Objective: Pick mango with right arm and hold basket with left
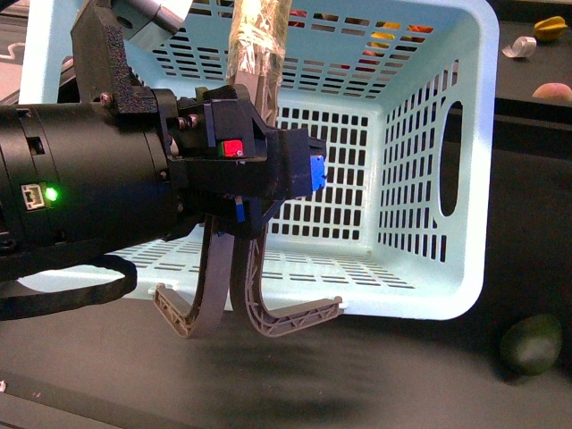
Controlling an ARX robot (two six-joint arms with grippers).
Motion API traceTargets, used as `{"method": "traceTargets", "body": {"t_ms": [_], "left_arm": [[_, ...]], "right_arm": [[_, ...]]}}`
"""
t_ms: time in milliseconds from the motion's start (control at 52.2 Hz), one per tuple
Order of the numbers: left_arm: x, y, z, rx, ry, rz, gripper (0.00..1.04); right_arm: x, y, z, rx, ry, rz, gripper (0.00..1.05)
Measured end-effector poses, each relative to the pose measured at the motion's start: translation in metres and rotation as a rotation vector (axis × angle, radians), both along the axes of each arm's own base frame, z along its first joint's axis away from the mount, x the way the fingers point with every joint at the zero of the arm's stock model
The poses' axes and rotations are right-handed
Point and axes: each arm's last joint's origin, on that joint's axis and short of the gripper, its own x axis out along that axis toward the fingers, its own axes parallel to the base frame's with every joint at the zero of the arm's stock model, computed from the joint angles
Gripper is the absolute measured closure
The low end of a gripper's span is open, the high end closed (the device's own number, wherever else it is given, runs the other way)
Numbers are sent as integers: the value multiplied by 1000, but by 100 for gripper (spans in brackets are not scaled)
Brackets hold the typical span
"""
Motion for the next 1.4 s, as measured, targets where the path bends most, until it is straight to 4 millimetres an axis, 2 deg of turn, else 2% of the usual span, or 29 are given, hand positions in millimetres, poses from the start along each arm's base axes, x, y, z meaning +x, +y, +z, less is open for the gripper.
{"method": "traceTargets", "body": {"t_ms": [460,786,1399], "left_arm": [[0,0,0,0,0,-1,96],[0,0,0,0,0,-1,96],[0,0,0,0,0,-1,96]], "right_arm": [[15,-5,-25,11,38,28,8],[24,-1,-40,23,51,51,8],[38,0,-55,43,47,16,8]]}}
